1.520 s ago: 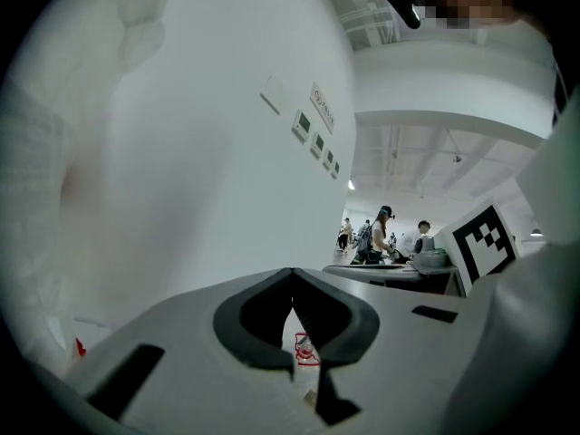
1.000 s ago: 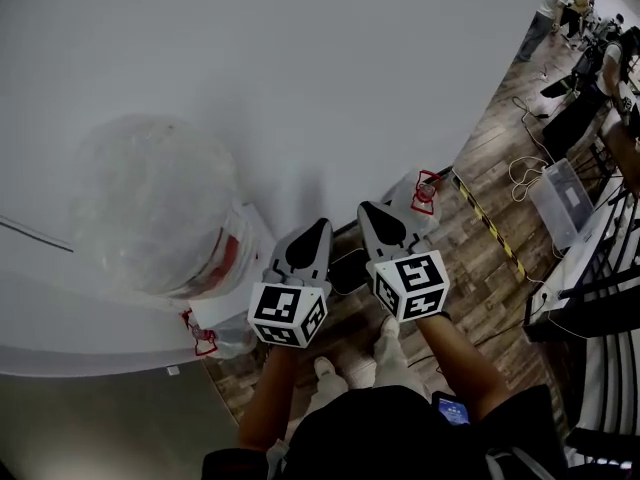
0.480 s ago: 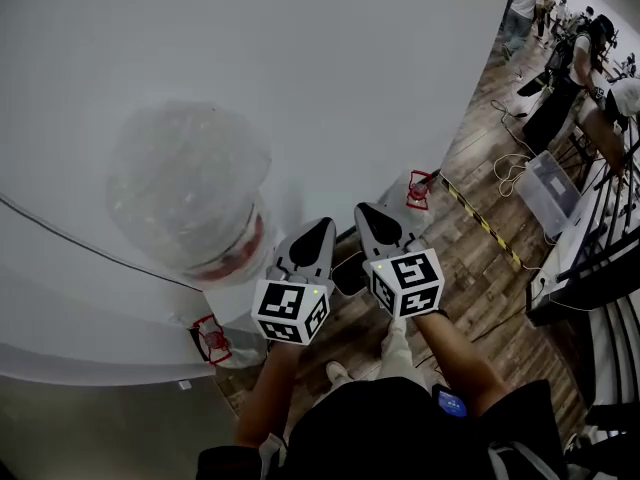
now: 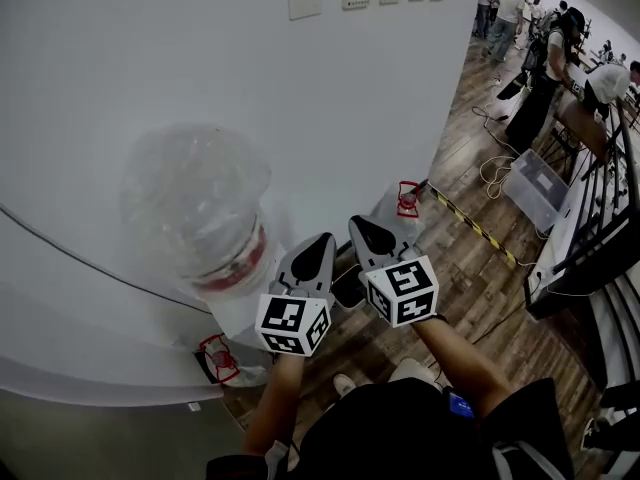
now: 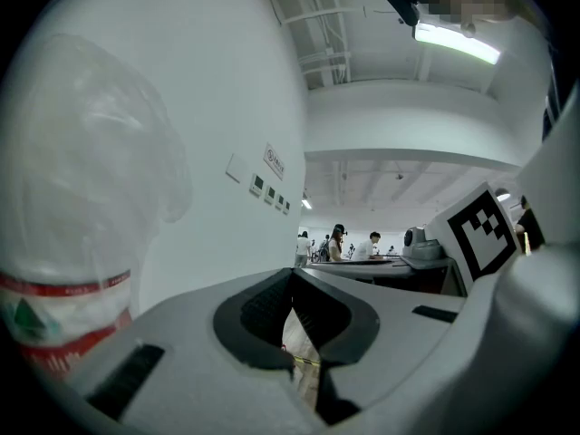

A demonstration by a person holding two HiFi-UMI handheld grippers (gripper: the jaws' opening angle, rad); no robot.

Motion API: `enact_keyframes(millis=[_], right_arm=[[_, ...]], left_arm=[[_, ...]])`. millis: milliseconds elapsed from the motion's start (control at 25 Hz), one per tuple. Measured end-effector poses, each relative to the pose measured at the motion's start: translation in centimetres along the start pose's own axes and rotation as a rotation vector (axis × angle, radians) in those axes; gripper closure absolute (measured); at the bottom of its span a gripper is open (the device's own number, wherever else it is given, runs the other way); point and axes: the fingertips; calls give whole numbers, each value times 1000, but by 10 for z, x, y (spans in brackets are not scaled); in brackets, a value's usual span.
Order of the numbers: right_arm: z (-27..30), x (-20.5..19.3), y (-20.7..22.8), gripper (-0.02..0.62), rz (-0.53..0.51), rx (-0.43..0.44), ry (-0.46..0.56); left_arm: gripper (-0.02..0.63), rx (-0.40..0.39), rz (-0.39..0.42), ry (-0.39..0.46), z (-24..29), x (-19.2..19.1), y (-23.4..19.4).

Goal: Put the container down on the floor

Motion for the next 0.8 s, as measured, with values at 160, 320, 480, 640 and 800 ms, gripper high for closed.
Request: enact_keyframes(millis=[160, 320, 480, 640, 800], right_arm=[[-10, 7, 8, 565, -16, -12, 11], [-21, 7, 23, 565, -18, -17, 18], [-35, 8, 37, 565, -10, -10, 25], [-51, 11, 48, 565, -17, 13, 34], [-64, 11, 64, 565, -21, 30, 39]], left_arm=[[589, -4, -1, 25, 1, 9, 6], [589, -8, -4, 37, 11, 10, 21], [589, -9, -7, 34, 19, 7, 42], [589, 12, -30, 41, 27, 6, 60], [589, 29, -30, 36, 40, 4, 79]])
Point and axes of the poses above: the fingertips, and each gripper's own axes: z forward along the fingers, y to its right, x out of its top, and after that the axes turned 8 degrees about -z, right-handed
